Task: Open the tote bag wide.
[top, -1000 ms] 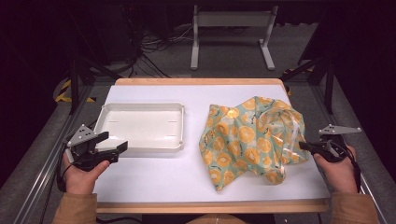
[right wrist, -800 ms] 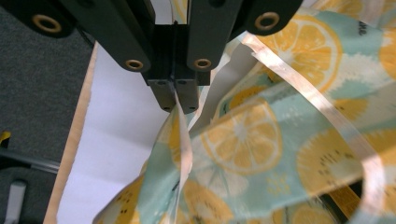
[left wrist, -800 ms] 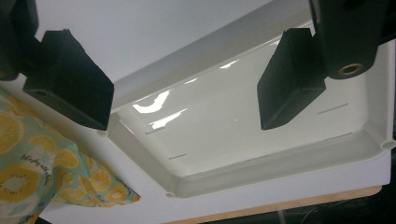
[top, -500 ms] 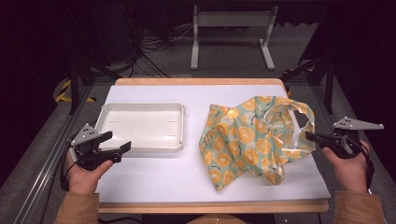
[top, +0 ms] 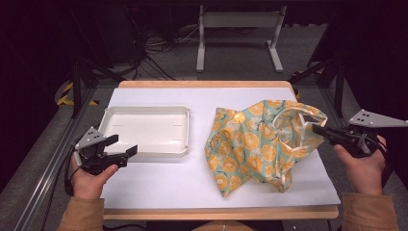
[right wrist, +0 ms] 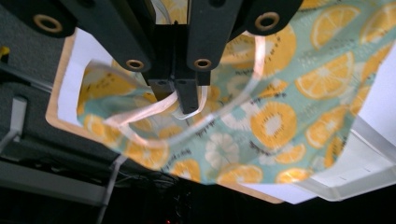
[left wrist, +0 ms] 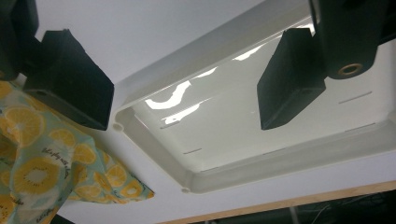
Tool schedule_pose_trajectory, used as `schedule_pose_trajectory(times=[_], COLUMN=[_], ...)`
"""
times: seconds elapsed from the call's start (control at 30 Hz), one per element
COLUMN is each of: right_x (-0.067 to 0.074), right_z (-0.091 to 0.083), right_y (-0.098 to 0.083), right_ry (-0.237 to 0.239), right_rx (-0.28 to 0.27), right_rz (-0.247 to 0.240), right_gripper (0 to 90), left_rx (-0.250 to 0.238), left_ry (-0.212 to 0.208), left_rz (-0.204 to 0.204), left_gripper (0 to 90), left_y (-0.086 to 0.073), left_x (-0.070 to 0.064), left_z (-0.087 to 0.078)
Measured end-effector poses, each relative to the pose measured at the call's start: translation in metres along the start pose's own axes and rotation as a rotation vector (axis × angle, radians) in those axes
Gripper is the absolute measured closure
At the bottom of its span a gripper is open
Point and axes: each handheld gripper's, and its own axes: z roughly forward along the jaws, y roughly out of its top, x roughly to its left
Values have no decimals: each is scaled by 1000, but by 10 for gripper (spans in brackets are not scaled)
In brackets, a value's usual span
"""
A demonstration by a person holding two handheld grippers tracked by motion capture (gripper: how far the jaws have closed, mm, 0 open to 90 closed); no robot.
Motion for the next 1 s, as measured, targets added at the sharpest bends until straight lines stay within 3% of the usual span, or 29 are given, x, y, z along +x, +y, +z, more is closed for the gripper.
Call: schedule_pose_trajectory(times=[0.4, 0.67, 1.0], right_x=[30, 50, 68], right_z=[15, 27, 46], right_y=[48, 77, 97], right_ry=[40, 72, 118], right_rx=[-26, -51, -60], right_rz=[-100, -141, -166], right_gripper=[900, 900, 900], left_rx=[6, 14, 21], left_ry=[-3, -3, -6], left_rz=[1, 1, 3], left_gripper=[194, 194, 194], left_y=[-1, -2, -3], left_x=[0, 0, -1], left_z=[2, 4, 6])
